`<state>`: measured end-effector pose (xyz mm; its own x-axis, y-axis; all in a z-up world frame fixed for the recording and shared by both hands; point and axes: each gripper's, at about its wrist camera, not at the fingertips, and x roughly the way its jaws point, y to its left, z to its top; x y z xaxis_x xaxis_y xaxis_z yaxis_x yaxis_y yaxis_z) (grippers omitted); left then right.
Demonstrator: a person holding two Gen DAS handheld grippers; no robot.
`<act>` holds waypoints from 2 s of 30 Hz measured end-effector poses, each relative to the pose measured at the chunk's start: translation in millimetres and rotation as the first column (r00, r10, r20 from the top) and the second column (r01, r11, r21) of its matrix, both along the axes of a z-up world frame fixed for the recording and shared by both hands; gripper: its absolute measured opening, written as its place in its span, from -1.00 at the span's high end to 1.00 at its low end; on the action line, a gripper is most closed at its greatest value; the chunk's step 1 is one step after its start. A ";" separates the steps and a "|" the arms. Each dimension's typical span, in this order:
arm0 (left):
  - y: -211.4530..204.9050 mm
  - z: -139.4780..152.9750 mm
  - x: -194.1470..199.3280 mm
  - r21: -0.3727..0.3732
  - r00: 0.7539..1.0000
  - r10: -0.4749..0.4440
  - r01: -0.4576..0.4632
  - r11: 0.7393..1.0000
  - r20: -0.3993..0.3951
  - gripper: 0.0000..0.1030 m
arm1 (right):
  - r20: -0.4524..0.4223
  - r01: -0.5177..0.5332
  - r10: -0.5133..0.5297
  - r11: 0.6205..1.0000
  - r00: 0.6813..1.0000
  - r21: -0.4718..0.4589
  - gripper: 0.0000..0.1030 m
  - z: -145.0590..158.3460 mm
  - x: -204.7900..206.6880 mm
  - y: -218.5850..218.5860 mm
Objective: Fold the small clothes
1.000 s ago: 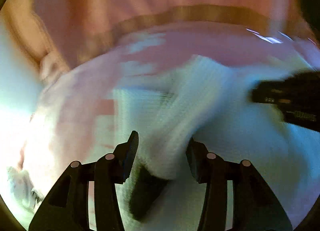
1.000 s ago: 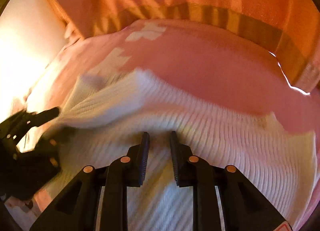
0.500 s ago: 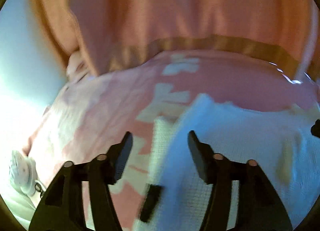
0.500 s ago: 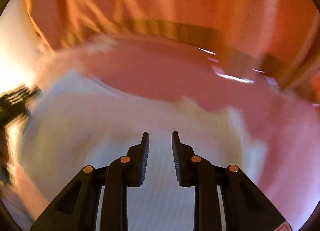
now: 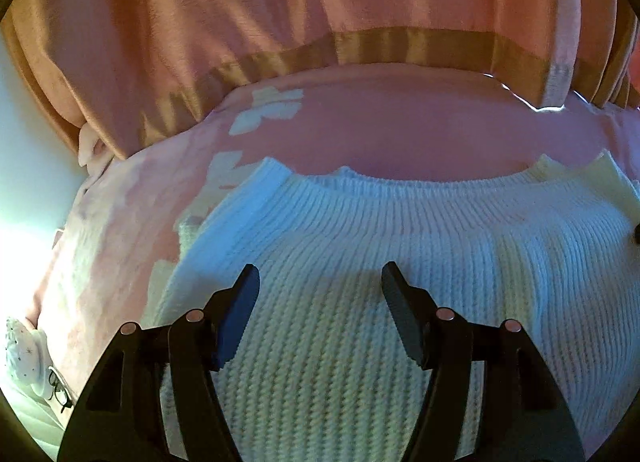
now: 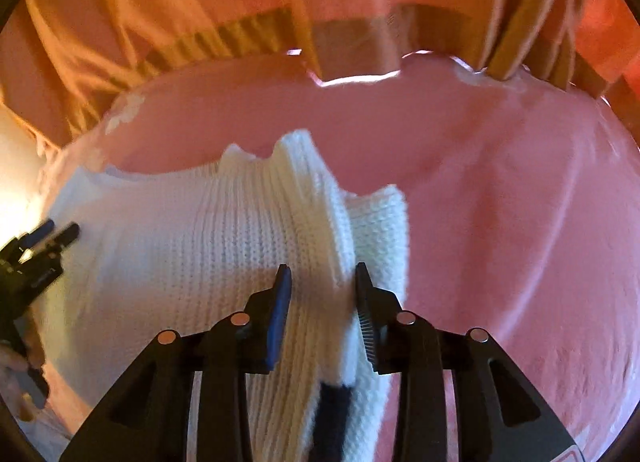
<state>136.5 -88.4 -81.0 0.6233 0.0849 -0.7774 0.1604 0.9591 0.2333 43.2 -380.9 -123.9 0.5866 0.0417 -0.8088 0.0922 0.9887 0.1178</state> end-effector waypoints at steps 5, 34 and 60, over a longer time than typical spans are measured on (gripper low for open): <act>-2.6 -4.5 -3.1 0.014 1.000 -0.012 0.012 1.000 -0.001 -0.23 | 0.127 -0.010 0.010 1.000 0.992 -0.003 0.87 36.7 -17.0 9.4; 72.1 -9.6 36.7 -0.068 0.974 0.220 -0.223 0.972 -0.054 0.12 | 0.083 0.057 -0.061 0.997 0.995 0.049 0.87 19.3 11.3 -10.3; 49.7 15.6 -2.8 -0.058 0.998 0.057 -0.056 0.997 0.022 0.05 | 0.093 -0.161 0.157 0.986 0.983 0.033 0.97 42.3 -11.7 67.5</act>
<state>133.6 -38.7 -65.4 0.6370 0.0766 -0.7670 0.1004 0.9783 0.1811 31.4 -313.4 -81.7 0.6399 0.1713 -0.7491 -0.0785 0.9843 0.1580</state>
